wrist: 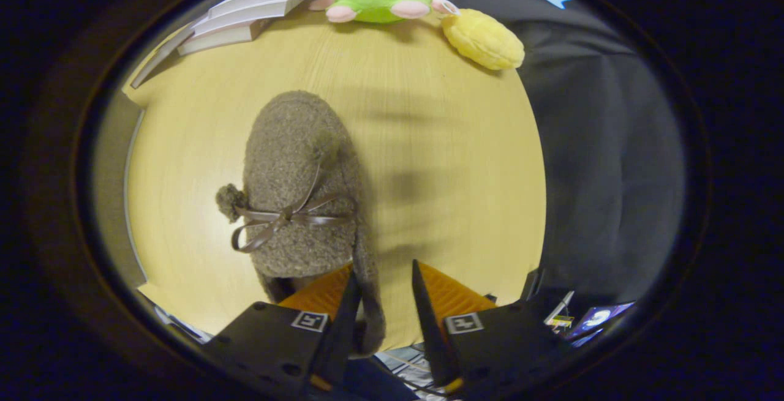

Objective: Open the storage box then place both shoes into the box .Put the left shoe in first, then the right shoe, with the right side of both shoes facing outward in a uniform manner.

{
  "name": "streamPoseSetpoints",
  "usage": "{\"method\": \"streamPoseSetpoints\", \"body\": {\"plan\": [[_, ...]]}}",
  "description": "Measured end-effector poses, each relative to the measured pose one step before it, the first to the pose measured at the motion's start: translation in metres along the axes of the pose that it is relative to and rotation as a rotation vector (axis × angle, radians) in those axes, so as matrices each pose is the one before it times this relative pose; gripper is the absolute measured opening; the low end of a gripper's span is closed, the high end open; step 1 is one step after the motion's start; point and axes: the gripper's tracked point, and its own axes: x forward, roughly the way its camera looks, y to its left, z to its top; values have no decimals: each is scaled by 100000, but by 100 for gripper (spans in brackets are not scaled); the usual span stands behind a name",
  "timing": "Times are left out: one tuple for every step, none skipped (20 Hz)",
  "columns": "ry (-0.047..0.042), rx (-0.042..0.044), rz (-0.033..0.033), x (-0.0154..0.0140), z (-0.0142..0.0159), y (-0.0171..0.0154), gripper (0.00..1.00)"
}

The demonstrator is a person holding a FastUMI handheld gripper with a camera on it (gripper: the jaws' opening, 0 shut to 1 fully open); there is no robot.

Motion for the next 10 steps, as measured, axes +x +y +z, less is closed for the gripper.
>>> {"method": "streamPoseSetpoints", "body": {"plan": [[-244, 398, 2032, 134, 45, 518, 45], [-68, -879, 2671, 313, -49, 565, 32], [-762, -1083, 580, 25, 211, 53, 18], [-532, 854, -226, -180, -160, 89, 12], [-560, 1140, -317, -97, -4, -9, 11], [-969, 346, 273, 98, -11, 144, 10], [343, -477, 2285, 154, 164, 368, 9], [-397, 300, -169, -277, -291, 58, 7], [-91, 526, -279, 112, -24, 15, 6], [-116, 542, -8, -126, 42, -48, 5]]}}
